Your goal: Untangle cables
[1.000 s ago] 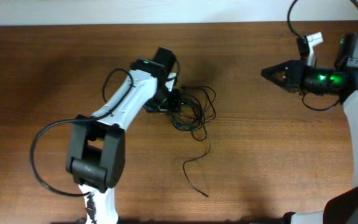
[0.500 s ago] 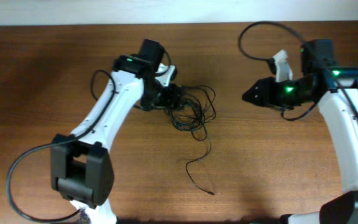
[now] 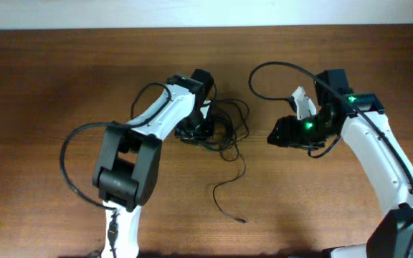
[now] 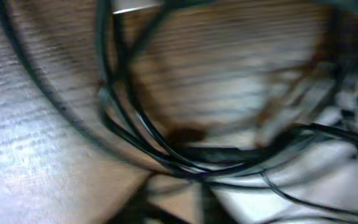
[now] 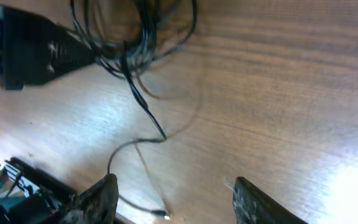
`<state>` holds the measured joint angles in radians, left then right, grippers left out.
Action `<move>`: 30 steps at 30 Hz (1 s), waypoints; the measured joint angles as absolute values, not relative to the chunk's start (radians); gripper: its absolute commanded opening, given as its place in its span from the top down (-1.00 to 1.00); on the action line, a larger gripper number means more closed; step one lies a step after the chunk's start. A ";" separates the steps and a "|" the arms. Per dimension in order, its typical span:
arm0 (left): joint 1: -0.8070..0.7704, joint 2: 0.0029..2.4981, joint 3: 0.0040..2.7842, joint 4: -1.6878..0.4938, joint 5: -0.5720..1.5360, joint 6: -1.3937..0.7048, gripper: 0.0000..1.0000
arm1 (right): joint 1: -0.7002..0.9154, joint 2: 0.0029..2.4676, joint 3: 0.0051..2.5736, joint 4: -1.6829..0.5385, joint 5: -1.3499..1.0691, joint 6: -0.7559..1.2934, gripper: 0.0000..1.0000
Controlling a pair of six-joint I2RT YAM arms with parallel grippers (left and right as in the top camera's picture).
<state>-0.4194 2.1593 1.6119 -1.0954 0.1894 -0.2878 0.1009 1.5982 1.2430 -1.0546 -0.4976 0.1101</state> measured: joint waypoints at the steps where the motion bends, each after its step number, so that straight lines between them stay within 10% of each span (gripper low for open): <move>1: -0.419 2.167 1.612 -1.095 0.184 -0.281 1.00 | 0.101 1.601 1.234 -1.048 -0.497 0.110 -0.08; 5: -0.417 2.170 1.612 -1.107 0.129 -0.241 1.00 | 0.101 1.608 1.179 -1.032 -0.497 0.113 0.35; 13: -0.352 2.170 1.688 -1.233 0.046 -0.223 1.00 | 0.101 1.610 1.172 -1.017 -0.497 0.127 0.37; 20: -0.351 2.135 1.889 -1.327 0.029 -0.215 -0.05 | 0.101 1.610 1.172 -1.009 -0.497 0.144 0.28; 25: -0.371 2.107 1.901 -1.377 0.028 -0.221 0.58 | 0.101 1.610 1.172 -1.004 -0.497 0.154 0.27; 30: -0.420 2.107 1.871 -1.312 0.053 -0.232 0.43 | 0.101 1.610 1.172 -1.001 -0.497 0.157 0.28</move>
